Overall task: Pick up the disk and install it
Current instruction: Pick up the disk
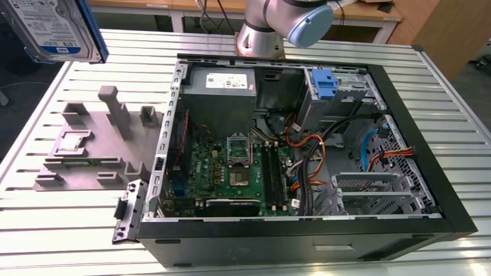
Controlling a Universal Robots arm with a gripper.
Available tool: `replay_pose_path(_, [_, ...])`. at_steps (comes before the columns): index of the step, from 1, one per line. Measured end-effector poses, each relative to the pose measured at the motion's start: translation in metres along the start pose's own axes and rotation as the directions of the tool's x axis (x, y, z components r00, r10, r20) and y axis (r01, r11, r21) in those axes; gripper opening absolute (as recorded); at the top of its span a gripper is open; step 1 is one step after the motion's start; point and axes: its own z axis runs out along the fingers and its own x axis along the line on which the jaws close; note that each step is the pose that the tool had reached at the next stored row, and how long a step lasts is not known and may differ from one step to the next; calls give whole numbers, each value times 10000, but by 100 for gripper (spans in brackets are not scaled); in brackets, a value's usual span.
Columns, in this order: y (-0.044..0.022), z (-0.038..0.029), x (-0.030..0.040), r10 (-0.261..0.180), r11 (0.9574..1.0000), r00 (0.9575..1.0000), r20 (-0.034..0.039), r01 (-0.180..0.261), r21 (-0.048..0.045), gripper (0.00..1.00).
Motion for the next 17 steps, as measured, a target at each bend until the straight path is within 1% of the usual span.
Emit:
replay_pose_path(3, [0, -5, 0, 0, 10000, 10000, 1, 0, -1, 36])
replay_pose_path(8, [1, -38, -2, 0, 10000, 10000, 2, 0, 0, 36])
replay_pose_path(13, [3, -106, -6, 0, 10000, 10000, 2, 0, -1, 36])
replay_pose_path(15, [2, -111, -3, -1, 10000, 10000, 3, 1, 1, 36])
replay_pose_path(17, [-18, -113, 12, -1, 10000, 10000, 3, 1, 0, 36])
